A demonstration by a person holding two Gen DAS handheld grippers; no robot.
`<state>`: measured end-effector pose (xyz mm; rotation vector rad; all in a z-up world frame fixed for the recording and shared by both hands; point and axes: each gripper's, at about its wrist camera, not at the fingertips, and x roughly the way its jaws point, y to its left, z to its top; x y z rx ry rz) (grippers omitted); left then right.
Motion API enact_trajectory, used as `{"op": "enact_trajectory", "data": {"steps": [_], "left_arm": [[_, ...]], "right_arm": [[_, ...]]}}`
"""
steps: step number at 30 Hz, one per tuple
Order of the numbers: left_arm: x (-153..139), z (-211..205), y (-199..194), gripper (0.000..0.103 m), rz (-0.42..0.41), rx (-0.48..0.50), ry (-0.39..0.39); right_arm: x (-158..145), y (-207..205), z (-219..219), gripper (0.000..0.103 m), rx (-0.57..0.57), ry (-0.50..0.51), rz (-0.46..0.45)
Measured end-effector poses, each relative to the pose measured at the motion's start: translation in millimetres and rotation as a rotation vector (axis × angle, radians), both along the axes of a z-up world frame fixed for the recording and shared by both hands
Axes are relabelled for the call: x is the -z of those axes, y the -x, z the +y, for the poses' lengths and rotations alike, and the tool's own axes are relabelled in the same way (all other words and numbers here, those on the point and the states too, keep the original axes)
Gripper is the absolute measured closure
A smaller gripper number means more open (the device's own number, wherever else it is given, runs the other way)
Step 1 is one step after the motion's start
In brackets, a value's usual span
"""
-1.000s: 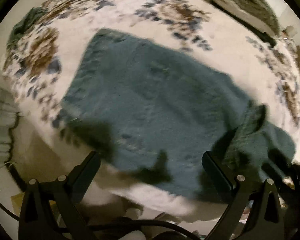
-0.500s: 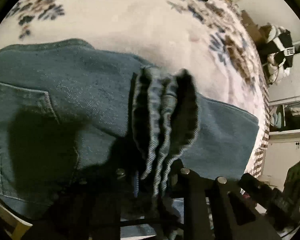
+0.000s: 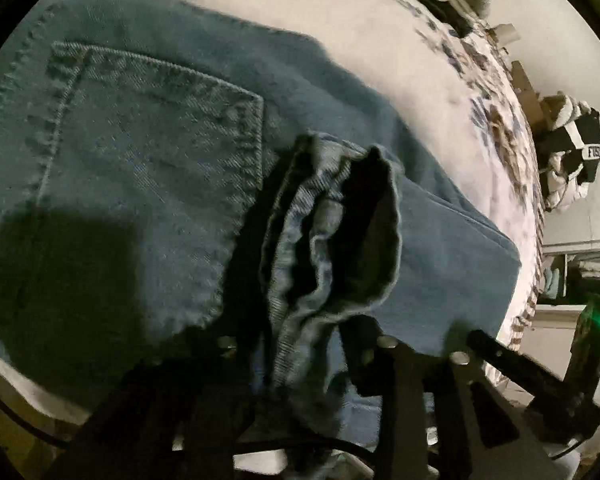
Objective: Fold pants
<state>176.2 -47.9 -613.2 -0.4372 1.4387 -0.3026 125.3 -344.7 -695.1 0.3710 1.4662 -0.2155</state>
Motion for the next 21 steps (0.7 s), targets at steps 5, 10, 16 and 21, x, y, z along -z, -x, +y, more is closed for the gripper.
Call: {"op": "enact_trajectory", "data": {"steps": [5,10,16,21], "left_arm": [[-13,10,-3,0.058,-0.019,-0.020,0.001],[-55,57,10,0.015,-0.154,-0.163,0.048],[-42,165,38,0.016,-0.122,-0.579,0.083],[7,221,48,0.018,-0.058,-0.852,0.262]], "right_arm": [[3,-8,9,0.033,-0.021,0.036,0.029],[-7,-10,13,0.033,-0.006,-0.019,0.028],[-16,-20,42,0.033,-0.047,-0.067,0.005],[-14,-31,74,0.033,-0.094,-0.066,0.012]]}}
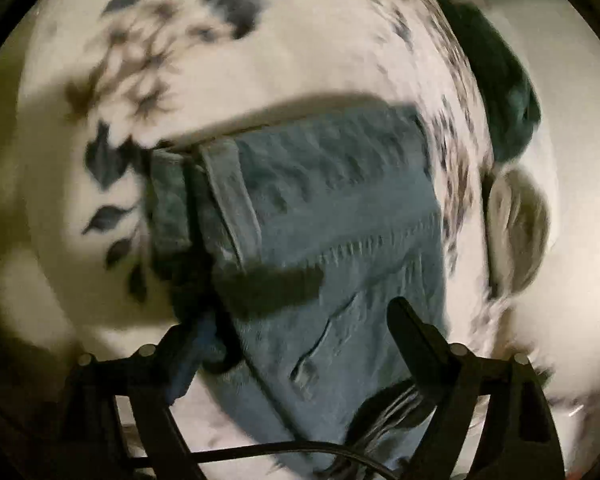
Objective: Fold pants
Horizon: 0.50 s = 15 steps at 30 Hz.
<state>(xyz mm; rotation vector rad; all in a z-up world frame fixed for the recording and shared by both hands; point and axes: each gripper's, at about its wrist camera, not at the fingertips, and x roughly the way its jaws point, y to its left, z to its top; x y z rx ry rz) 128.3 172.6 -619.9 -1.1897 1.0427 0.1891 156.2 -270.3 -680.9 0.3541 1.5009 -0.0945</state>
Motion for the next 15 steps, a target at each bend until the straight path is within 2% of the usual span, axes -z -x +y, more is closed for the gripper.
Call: {"op": "enact_trajectory", "data": {"steps": [3,5,8,11,15], "left_arm": [[-7,1,-1,0.018,-0.008,0.000,0.008],[-16,4,8,0.018,-0.021,-0.001,-0.022],[-18,19,26,0.018,-0.010,-0.065,-0.017],[-6,36,31,0.018,0.013,-0.113,-0.026],[15,48,10,0.018,0.040,-0.104,-0.046]], "right_arm": [[0,-7,7,0.033,0.024,-0.020,0.011],[1,-11,8,0.033,0.041,-0.035,0.020],[4,-13,12,0.033,0.038,-0.035,0.026],[7,-18,16,0.033,0.023,-0.027,0.029],[8,-21,18,0.033,0.022,-0.030,0.030]]}}
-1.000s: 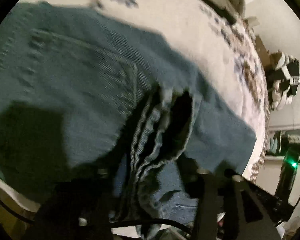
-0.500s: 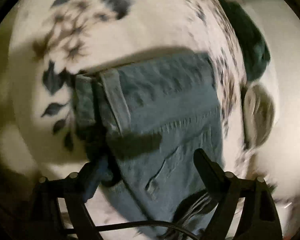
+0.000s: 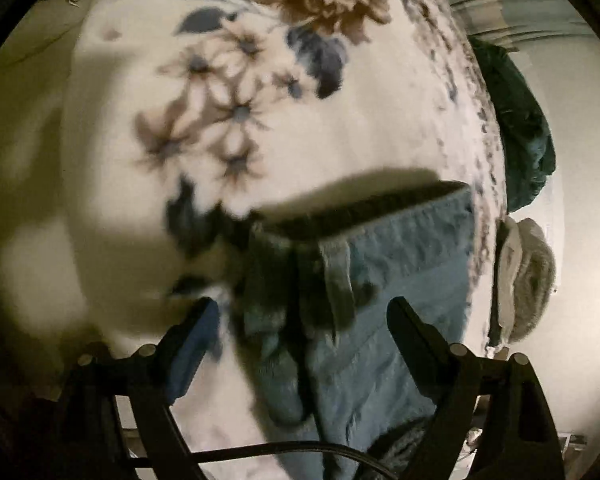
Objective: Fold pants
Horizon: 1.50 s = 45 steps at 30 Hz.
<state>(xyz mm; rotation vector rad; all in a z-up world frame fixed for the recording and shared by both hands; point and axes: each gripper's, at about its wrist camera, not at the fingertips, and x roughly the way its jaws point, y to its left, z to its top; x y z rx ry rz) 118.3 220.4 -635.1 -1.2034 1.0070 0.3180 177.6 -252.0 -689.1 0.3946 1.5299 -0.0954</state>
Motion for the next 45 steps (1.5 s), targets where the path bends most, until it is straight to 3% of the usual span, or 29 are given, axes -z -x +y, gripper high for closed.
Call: {"op": "enact_trajectory", "data": {"steps": [3,4,5,7,9,11,13,15,16,22,28,31,34,36,37,39,42,45], "left_arm": [[-9,-6,-16,0.018,-0.060,0.030,-0.041],[-10,-7,-17,0.022,-0.094,0.012,-0.038],[-11,-6,-16,0.041,-0.124,0.002,-0.031],[-9,-7,-19,0.067,-0.164,0.006,-0.039],[-4,-8,-20,0.067,-0.197,0.008,-0.051],[12,-5,-19,0.059,-0.224,-0.011,-0.003],[24,1,-15,0.059,-0.267,-0.038,0.052],[17,-2,-18,0.062,-0.277,-0.006,0.016],[11,-4,-19,0.067,-0.305,0.011,0.001],[-52,-22,-11,0.071,-0.439,0.089,-0.103],[-159,-88,-2,0.075,-0.623,0.304,-0.230],[-184,-135,8,0.076,-0.674,0.433,-0.277],[-176,-167,12,0.076,-0.629,0.510,-0.324],[-165,-168,13,0.072,-0.579,0.479,-0.358],[-156,-162,12,0.069,-0.552,0.447,-0.350],[-140,-149,5,0.054,-0.489,0.391,-0.335],[-116,-115,0,0.043,-0.448,0.283,-0.282],[-89,-78,5,0.042,-0.449,0.135,-0.118]], "right_arm": [[2,-7,8,0.033,-0.005,-0.002,-0.003],[3,-7,9,0.033,-0.007,-0.003,-0.003],[4,-9,10,0.033,-0.009,-0.002,-0.001],[6,-10,12,0.033,-0.012,-0.001,0.001],[7,-12,13,0.033,-0.011,-0.003,-0.001],[8,-12,13,0.033,-0.015,-0.002,0.001],[10,-14,13,0.033,-0.019,-0.004,0.003],[11,-15,12,0.033,-0.026,0.001,0.001],[11,-13,10,0.033,-0.025,0.002,-0.001],[6,-2,-10,0.033,0.007,-0.005,-0.031],[-6,18,-43,0.033,0.048,-0.021,-0.073],[-10,31,-71,0.033,0.065,-0.028,-0.076],[-12,45,-103,0.033,0.086,-0.032,-0.057],[-14,53,-118,0.033,0.100,-0.035,-0.048],[-15,57,-127,0.033,0.106,-0.040,-0.044],[-16,61,-135,0.033,0.102,-0.036,-0.043],[-19,61,-139,0.033,0.089,-0.023,-0.051],[-20,56,-135,0.033,0.084,-0.019,-0.053]]}}
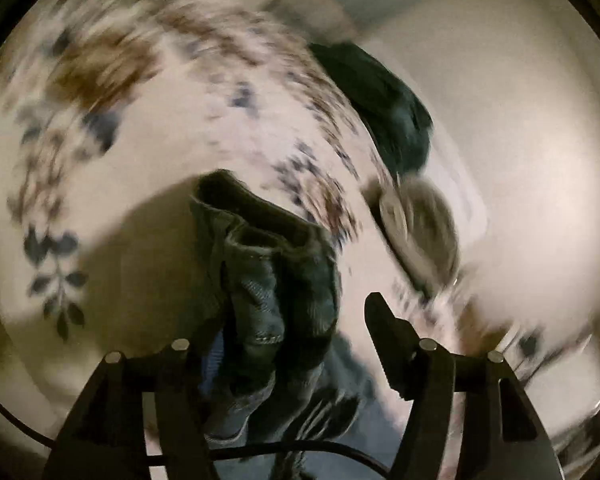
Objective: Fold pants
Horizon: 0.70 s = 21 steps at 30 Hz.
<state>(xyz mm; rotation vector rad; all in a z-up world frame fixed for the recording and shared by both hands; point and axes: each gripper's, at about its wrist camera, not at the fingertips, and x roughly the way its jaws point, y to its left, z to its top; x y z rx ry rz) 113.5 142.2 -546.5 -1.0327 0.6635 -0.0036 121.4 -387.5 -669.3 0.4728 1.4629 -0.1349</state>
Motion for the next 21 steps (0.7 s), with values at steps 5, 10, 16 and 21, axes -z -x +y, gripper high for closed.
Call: {"op": "enact_trajectory", "data": {"steps": [5,10,16,21], "left_arm": [[34,36,6,0.042,0.083,-0.119,0.105],[53,37,-16,0.073,0.164,-0.052,0.026],[-2,2,-20,0.087,0.024,0.079,-0.129],[-90,-68,-7,0.087,-0.176,0.271,-0.252]], "right_arm": [[5,-14,28,0.033,-0.026,0.012,0.009],[16,-29,56,0.033,-0.064,0.039,0.015],[21,-36,64,0.033,-0.044,0.032,-0.002],[10,-31,47,0.033,-0.020,0.030,-0.035]]}}
